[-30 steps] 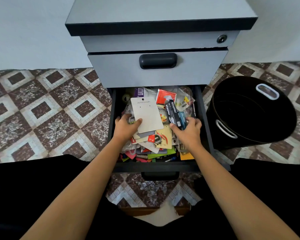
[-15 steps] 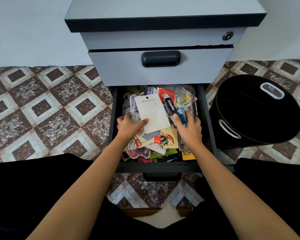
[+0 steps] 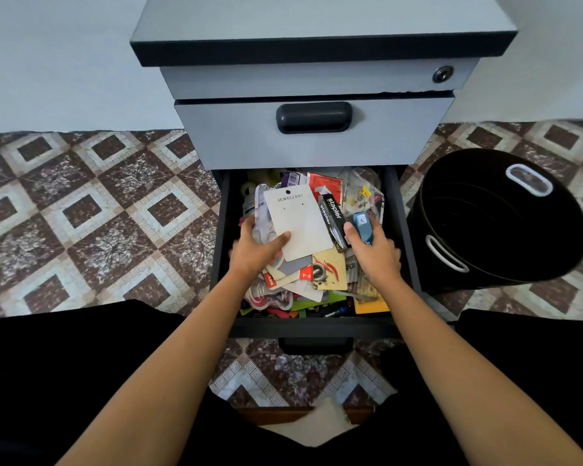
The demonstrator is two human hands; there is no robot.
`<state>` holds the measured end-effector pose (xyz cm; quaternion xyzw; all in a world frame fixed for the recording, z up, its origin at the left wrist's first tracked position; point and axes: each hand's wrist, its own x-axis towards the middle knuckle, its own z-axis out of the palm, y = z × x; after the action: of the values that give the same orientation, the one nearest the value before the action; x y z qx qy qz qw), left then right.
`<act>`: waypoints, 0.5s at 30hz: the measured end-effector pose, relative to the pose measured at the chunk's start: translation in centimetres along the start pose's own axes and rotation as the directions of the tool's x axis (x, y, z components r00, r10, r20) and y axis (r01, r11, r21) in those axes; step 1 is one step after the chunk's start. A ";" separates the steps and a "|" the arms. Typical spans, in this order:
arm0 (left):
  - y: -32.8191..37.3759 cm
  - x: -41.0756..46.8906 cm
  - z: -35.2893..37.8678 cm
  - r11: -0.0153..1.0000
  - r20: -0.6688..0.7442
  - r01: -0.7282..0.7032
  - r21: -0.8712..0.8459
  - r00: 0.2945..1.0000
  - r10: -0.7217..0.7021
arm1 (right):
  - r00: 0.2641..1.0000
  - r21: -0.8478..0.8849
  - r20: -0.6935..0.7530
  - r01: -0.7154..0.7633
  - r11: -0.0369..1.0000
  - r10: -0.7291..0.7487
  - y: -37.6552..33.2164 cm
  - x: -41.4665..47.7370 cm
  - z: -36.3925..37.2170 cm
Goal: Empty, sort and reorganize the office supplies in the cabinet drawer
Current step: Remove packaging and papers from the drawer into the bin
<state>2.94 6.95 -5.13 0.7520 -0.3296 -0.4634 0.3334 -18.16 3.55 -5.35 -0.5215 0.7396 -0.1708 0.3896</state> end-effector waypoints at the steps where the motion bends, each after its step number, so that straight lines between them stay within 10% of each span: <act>1: -0.3 0.4 -0.1 1.000 -0.004 -0.009 0.014 1.000 0.009 | 1.000 0.020 0.006 0.002 1.000 -0.003 0.0 0.0 -0.1; 15: 0.0 0.3 -0.6 0.998 0.071 -0.026 -0.049 0.997 0.029 | 0.997 0.375 0.010 0.073 0.924 -0.082 0.6 0.8 -0.5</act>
<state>3.58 6.80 -5.10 0.7219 -0.3404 -0.4935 0.3457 -19.04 3.03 -5.78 -0.4687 0.6674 -0.3173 0.4840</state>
